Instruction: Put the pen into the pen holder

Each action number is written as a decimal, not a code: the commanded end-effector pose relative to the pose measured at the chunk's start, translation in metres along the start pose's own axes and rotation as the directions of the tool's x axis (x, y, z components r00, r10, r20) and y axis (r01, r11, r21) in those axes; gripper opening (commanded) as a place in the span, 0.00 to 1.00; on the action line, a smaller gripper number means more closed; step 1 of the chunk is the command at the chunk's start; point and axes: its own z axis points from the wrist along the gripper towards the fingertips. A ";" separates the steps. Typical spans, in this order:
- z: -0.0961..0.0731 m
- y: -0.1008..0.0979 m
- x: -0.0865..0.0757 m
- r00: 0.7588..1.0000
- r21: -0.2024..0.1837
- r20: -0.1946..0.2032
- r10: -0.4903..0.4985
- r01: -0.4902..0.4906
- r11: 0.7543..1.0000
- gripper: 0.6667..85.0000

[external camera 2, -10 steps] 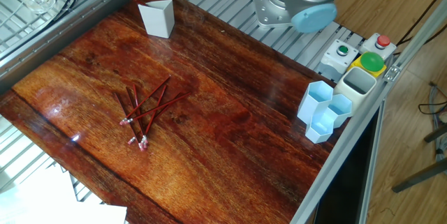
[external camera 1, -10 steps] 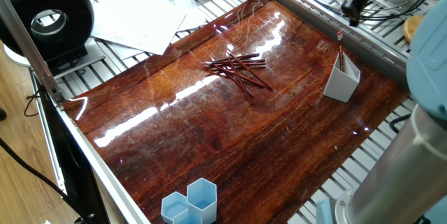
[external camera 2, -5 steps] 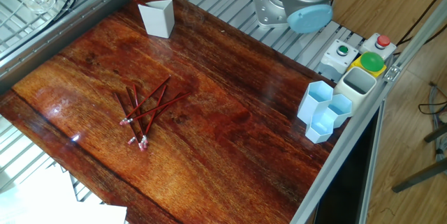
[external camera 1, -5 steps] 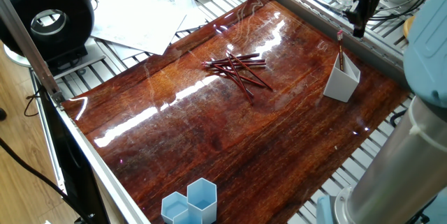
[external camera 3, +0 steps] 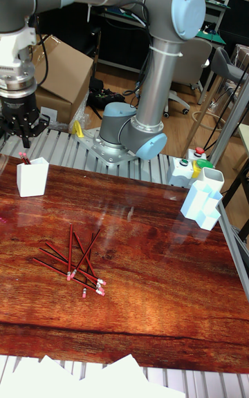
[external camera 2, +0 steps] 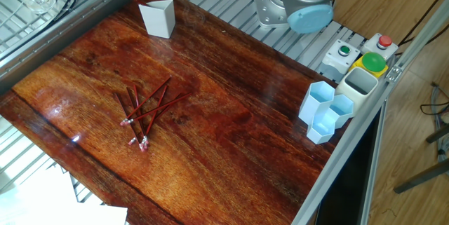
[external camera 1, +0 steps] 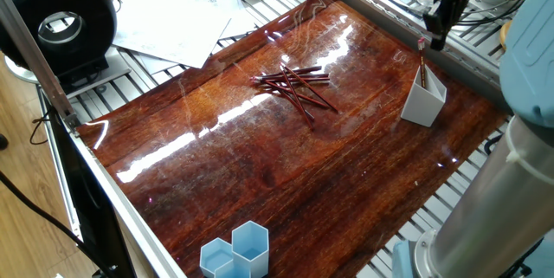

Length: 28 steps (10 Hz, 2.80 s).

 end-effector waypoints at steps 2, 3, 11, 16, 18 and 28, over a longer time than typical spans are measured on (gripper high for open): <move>-0.002 -0.015 -0.005 0.999 0.055 0.022 -0.030 0.028 0.998 0.00; -0.001 -0.015 0.000 0.998 0.057 -0.002 -0.070 0.070 0.996 0.00; 0.046 0.014 0.003 0.998 -0.012 -0.023 -0.059 0.059 0.998 0.00; 0.070 0.019 -0.002 0.999 -0.003 -0.002 -0.050 0.050 0.999 0.00; 0.077 0.016 -0.009 0.998 0.000 0.026 -0.056 0.056 0.998 0.00; 0.052 0.015 -0.051 0.983 0.078 0.179 -0.046 0.032 0.996 0.00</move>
